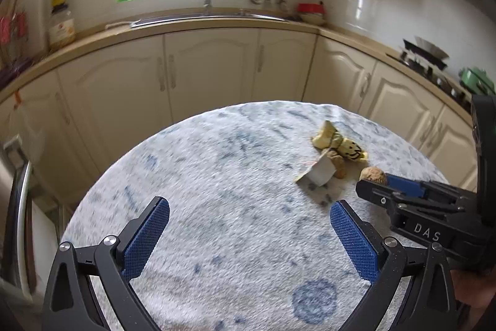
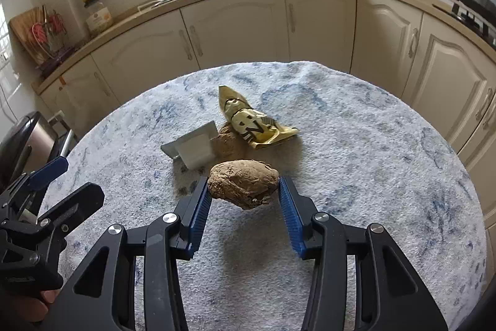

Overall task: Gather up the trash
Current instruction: 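Grasp the brown round bun with the right tool, then grasp the small white packet with the left tool while the right tool holds the bun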

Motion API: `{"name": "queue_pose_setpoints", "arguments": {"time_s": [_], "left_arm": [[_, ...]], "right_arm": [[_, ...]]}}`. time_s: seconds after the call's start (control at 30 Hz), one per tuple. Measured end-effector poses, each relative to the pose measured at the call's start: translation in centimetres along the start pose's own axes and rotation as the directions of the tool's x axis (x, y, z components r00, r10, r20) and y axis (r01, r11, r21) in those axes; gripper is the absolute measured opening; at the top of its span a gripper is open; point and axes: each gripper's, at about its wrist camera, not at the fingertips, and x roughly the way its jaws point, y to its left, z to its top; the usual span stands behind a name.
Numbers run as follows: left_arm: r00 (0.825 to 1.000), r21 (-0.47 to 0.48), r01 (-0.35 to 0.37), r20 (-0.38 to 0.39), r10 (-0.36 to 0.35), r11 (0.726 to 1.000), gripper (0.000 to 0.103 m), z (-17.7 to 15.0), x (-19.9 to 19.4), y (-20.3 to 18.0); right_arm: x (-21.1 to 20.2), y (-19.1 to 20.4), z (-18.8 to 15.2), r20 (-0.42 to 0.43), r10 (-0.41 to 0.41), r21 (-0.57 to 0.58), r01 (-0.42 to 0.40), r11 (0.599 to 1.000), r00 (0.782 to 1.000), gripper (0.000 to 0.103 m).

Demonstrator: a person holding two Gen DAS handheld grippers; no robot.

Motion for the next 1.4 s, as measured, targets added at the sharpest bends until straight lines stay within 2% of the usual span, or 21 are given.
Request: {"name": "queue_pose_setpoints", "arguments": {"time_s": [0.17,0.37,0.43,0.5,0.63,0.7,0.8,1.0,1.13,1.4], "left_arm": [[0.998,0.069,0.047,-0.037,-0.045,0.996,0.102,1.2,1.9,-2.7],[0.996,0.138,0.043,-0.086,-0.031,0.989,0.100,2.0,5.7,-4.7],[0.993,0.138,0.048,-0.112,-0.033,0.989,0.093,2.3,7.0,-4.9],[0.986,0.126,0.083,-0.152,-0.063,0.989,0.077,2.6,8.2,-4.9],[0.981,0.154,0.094,-0.181,-0.066,0.984,0.064,3.2,9.6,-5.7],[0.982,0.176,0.107,-0.174,-0.076,0.979,0.037,3.2,9.7,-6.2],[0.982,0.176,0.116,-0.170,-0.086,0.978,0.027,3.0,9.7,-6.5],[0.979,0.121,0.138,-0.169,-0.116,0.983,0.019,2.7,8.5,-5.6],[0.981,0.098,0.138,-0.149,-0.123,0.986,0.019,2.4,6.7,-5.0],[0.984,0.054,0.165,-0.073,-0.160,0.985,0.019,1.7,0.4,-4.2]], "right_arm": [[-0.8,-2.0,0.2,0.028,-0.013,0.058,0.012,0.998,1.000,0.045],[-1.0,-3.8,0.1,0.036,-0.027,0.094,0.024,0.995,0.999,0.045],[-0.9,-4.0,0.1,0.032,-0.033,0.094,0.029,0.995,0.999,0.045],[-0.8,-4.0,0.1,0.031,-0.021,0.092,0.018,0.996,0.999,0.045],[-0.9,-3.8,0.1,0.036,-0.019,0.084,0.016,0.996,0.999,0.045],[-1.0,-3.9,0.1,0.036,-0.017,0.089,0.013,0.996,0.999,0.045],[-1.0,-4.0,0.1,0.036,-0.013,0.095,0.010,0.995,0.999,0.045],[-1.2,-3.7,0.0,0.044,-0.013,0.087,0.010,0.996,0.999,0.045],[-1.7,-3.3,0.1,0.058,-0.013,0.076,0.008,0.997,0.998,0.045],[-4.2,-2.8,0.7,0.116,-0.008,0.064,0.000,0.998,0.993,0.045]]}}
